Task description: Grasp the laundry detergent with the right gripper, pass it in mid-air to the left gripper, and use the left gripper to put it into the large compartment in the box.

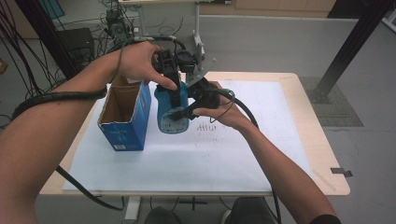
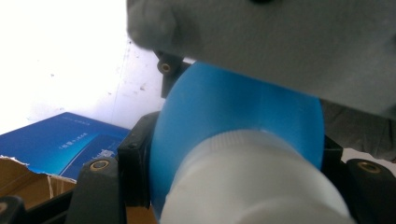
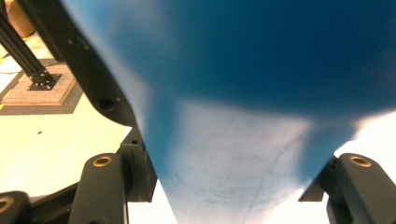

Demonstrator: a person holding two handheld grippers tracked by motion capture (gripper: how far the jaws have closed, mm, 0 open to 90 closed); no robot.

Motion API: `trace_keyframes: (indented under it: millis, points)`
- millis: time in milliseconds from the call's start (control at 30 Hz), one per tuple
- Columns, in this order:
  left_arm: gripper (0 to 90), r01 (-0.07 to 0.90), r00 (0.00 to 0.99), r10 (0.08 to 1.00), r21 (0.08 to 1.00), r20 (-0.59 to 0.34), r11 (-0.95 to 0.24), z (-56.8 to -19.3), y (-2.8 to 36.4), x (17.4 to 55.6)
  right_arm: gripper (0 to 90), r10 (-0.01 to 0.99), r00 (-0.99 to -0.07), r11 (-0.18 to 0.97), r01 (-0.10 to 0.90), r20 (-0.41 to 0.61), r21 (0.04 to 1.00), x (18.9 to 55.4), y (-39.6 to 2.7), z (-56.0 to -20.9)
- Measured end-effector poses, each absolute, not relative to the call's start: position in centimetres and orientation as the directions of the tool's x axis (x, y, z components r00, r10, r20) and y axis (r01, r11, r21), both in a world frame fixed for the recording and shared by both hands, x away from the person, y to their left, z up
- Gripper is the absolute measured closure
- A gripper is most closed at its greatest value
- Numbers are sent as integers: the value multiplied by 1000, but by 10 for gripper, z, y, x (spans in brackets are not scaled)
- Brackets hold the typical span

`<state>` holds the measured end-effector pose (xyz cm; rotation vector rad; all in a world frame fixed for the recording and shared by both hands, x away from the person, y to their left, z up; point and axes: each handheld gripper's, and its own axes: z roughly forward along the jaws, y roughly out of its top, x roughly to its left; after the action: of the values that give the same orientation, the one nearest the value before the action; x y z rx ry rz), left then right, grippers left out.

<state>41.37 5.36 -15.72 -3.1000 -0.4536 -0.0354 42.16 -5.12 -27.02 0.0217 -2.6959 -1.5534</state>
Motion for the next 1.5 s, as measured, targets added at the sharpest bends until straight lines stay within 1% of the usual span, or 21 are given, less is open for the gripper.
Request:
trace_keyframes:
  millis: [133, 167, 233, 367, 433, 467, 567, 600, 633, 800, 967, 1167, 1400, 1500]
  points:
    - [361, 294, 955, 294, -8, 23, -956, -156, 53, 415, 313, -20, -1000, 515, 5, 19, 857, 420, -52, -273]
    - [361, 294, 956, 293, -12, 23, -956, -156, 53, 415, 300, -10, -1000, 524, 13, 22, 852, 419, -54, -274]
    - [361, 296, 955, 296, -17, 25, -955, -155, 52, 416, 247, 14, -999, 543, 51, 51, 838, 419, -57, -276]
    - [361, 315, 949, 314, -20, 21, -949, -154, 53, 419, 174, 56, -997, 558, 80, 59, 826, 420, -67, -280]
    - [361, 330, 944, 330, -17, 18, -944, -153, 54, 421, 118, 83, -992, 553, 128, 99, 823, 421, -73, -281]
    - [361, 339, 941, 339, -16, 18, -941, -153, 54, 422, 107, 92, -988, 546, 152, 122, 824, 423, -77, -281]
    - [361, 369, 929, 369, -13, 20, -929, -151, 55, 425, 66, 153, -980, 545, 190, 127, 817, 423, -86, -281]
    - [361, 380, 925, 380, -12, 20, -925, -149, 56, 426, 31, 166, -976, 549, 209, 139, 809, 423, -90, -282]
    - [361, 390, 921, 390, -6, 20, -921, -148, 56, 428, 22, 174, -974, 554, 216, 143, 804, 423, -93, -282]
    - [360, 446, 894, 447, 12, 28, -895, -141, 59, 433, 6, 256, -961, 574, 239, 105, 783, 418, -117, -285]
    - [360, 508, 860, 508, 27, 41, -861, -129, 61, 437, 6, 307, -947, 580, 268, 98, 770, 415, -140, -284]
    - [361, 588, 806, 590, 50, 54, -807, -112, 68, 443, 6, 384, -922, 599, 289, 49, 747, 409, -167, -278]
    - [361, 680, 727, 683, 65, 70, -731, -91, 78, 449, 6, 455, -889, 597, 353, 58, 721, 407, -197, -272]
    - [360, 719, 690, 722, 63, 53, -692, -83, 85, 452, 6, 470, -880, 601, 371, 62, 708, 406, -209, -270]
